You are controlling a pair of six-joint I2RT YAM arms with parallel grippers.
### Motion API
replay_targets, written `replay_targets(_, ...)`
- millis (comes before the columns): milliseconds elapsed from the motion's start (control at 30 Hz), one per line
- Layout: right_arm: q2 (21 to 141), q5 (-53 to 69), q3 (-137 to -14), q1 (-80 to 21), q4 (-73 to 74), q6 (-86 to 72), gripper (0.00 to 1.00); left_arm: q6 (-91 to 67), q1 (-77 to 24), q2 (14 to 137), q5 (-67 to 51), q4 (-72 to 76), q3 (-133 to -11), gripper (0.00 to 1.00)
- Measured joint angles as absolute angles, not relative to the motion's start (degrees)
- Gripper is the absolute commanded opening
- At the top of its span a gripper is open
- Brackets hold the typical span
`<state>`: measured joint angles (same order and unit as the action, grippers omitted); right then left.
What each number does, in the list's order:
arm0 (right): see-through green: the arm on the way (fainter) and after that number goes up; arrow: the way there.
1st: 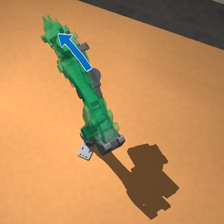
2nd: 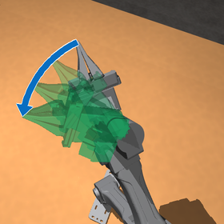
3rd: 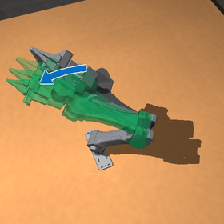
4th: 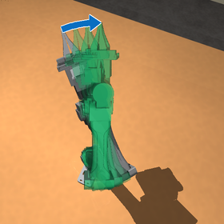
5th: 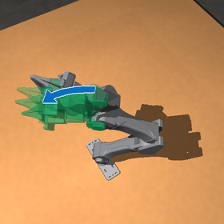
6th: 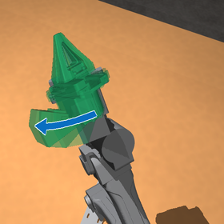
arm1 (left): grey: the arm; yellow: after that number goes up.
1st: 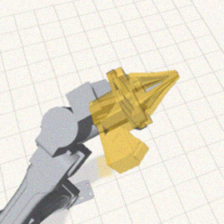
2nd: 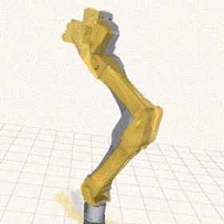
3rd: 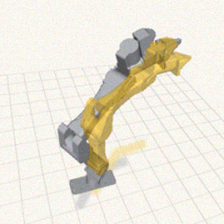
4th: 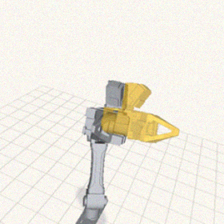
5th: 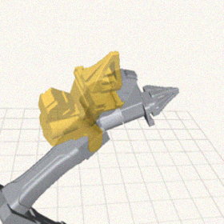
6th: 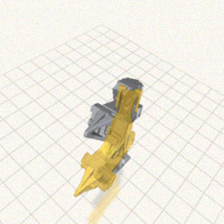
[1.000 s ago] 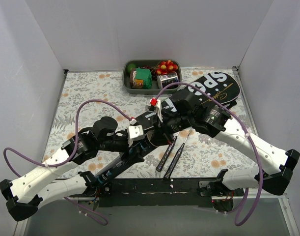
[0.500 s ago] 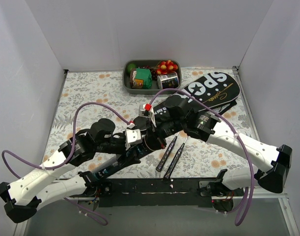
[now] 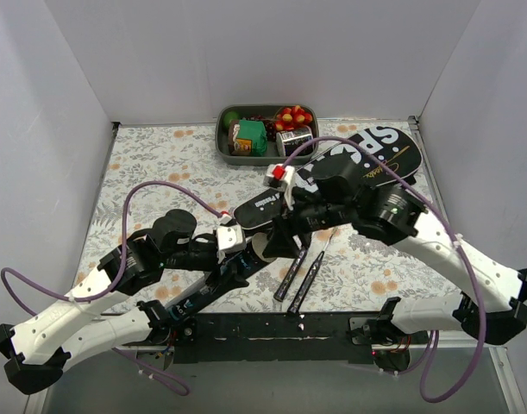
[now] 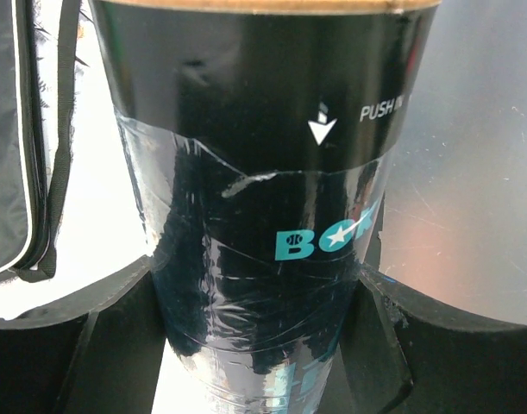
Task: Pack up the badminton gear
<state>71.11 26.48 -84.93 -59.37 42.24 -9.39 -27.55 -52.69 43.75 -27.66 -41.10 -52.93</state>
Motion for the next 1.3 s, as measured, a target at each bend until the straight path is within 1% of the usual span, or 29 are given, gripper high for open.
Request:
replay_targets(67, 69.36, 23.55, -87.07, -58.65, 45.01, -9.80, 0.62, -28.08, -52.66, 43.75, -27.88, -40.88, -52.90, 0.25)
replay_targets(200, 64.93, 16.03, -91.48, -57.71, 49.25, -11.99, 0.63, -28.40, -52.69, 43.70, -28.38, -40.42, -52.86, 0.25)
replay_targets(367, 61.06, 3.46, -94.32, -57.76, 52.93, -16.21, 0.65, -28.60, -52.69, 43.70, -28.84, -40.18, -52.86, 0.25)
replay_targets(467, 59.77, -5.37, -91.90, -57.28, 55.57, -19.03, 0.66, -28.69, -52.69, 43.70, -28.95, -40.18, -52.86, 0.25)
replay_targets(567, 58.92, -13.54, -85.27, -55.48, 57.19, -22.44, 0.67, -28.82, -52.69, 43.68, -28.93, -40.14, -52.86, 0.25)
replay_targets(633, 58.98, -16.71, -79.48, -52.25, 57.67, -24.25, 0.66, -28.88, -52.69, 43.64, -28.91, -40.12, -52.86, 0.25)
replay_targets(700, 58.98, -17.80, -73.21, -46.92, 57.10, -25.17, 0.66, -29.04, -52.69, 43.55, -28.91, -40.03, -52.86, 0.25)
replay_targets(833, 57.82, -16.21, -59.42, -32.42, 53.98, -25.61, 0.66, -29.58, -52.69, 43.55, -28.93, -39.75, -52.86, 0.25)
replay_targets(967, 57.32, -13.02, -51.11, -22.90, 50.19, -25.54, 0.66, -30.44, -52.69, 43.22, -28.91, -38.35, -52.29, 0.25)
replay_targets(1067, 57.58, -10.22, -47.16, -17.89, 45.93, -25.04, 0.66, -30.81, -52.69, 42.41, -28.73, -37.58, -51.55, 0.25)
replay_targets(1300, 60.10, -4.89, -41.15, -12.75, 36.47, -23.70, 0.63, -31.33, -52.69, 41.60, -27.49, -37.15, -51.03, 0.25)
